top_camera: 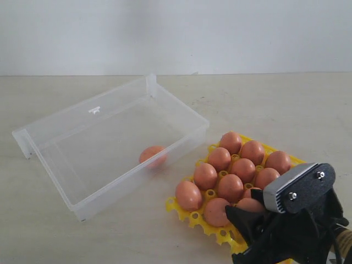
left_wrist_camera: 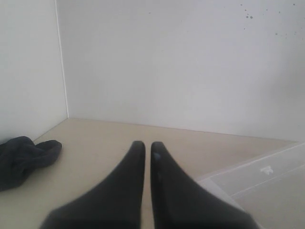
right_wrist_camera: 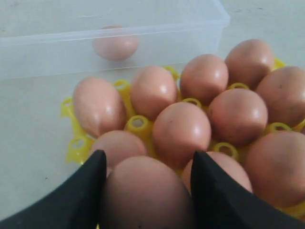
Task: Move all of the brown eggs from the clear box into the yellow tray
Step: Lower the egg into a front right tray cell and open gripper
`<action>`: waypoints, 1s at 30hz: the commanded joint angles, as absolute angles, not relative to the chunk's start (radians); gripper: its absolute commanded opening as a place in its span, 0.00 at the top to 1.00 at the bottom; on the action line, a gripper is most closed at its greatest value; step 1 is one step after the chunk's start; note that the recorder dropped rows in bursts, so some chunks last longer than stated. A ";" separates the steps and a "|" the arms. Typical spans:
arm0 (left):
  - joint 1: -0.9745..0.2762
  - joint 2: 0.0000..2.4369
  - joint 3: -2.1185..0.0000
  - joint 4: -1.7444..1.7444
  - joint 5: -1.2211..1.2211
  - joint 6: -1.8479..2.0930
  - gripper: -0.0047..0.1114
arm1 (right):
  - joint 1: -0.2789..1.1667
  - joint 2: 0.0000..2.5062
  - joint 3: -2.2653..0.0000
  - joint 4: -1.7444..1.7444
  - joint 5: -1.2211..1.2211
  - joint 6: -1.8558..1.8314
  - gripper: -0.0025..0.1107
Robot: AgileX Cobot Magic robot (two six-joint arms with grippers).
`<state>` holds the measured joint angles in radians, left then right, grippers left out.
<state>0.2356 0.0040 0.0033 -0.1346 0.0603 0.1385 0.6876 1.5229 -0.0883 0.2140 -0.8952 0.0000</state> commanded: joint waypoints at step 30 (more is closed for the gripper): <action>0.235 0.000 0.000 -0.134 0.051 0.141 0.92 | 0.690 1.628 -0.083 0.114 -1.002 -0.009 0.97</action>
